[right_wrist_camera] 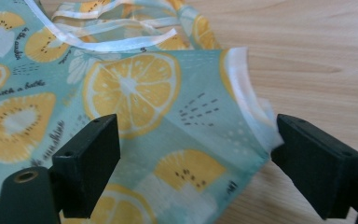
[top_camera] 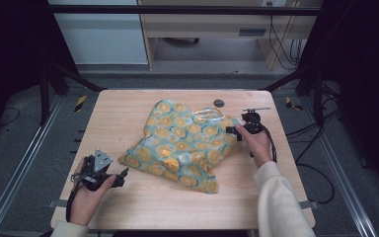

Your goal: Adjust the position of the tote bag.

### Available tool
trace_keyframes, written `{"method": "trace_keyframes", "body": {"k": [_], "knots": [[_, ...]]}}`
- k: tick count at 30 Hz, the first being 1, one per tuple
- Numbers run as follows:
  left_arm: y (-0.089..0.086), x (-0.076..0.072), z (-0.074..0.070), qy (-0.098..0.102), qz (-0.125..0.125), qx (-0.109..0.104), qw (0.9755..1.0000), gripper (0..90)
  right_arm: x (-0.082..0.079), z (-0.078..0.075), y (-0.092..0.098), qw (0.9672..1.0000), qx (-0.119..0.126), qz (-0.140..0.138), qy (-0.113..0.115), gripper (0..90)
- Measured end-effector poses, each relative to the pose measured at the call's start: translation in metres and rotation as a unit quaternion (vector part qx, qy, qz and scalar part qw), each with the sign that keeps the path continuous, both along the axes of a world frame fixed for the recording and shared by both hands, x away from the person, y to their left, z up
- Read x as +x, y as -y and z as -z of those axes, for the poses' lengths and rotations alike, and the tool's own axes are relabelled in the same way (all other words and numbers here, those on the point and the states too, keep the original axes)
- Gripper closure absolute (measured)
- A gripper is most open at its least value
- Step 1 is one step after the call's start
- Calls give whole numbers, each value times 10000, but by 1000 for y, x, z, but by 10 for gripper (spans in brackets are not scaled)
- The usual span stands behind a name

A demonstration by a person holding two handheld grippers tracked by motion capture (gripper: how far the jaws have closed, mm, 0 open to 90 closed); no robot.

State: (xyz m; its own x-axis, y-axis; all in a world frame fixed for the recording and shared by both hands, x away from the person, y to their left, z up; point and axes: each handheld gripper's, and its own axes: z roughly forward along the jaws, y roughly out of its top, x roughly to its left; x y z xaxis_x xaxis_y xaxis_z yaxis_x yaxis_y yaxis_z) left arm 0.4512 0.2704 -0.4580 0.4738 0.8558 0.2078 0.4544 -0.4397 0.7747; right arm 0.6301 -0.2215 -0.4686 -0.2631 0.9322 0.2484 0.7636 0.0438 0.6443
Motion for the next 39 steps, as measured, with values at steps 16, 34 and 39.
{"method": "trace_keyframes", "body": {"k": [16,34,39], "knots": [[0,2,0,-27,4,-10,10000,66,-2,-5,-9,9981,-98,-248,556,882],[10,35,-43,-160,296,-457,9984,119,-91,-97,-75,9476,-352,-1974,2488,900],[32,59,-59,-294,510,-486,9971,119,-106,-105,-85,9361,-462,-2218,2691,899]]}}
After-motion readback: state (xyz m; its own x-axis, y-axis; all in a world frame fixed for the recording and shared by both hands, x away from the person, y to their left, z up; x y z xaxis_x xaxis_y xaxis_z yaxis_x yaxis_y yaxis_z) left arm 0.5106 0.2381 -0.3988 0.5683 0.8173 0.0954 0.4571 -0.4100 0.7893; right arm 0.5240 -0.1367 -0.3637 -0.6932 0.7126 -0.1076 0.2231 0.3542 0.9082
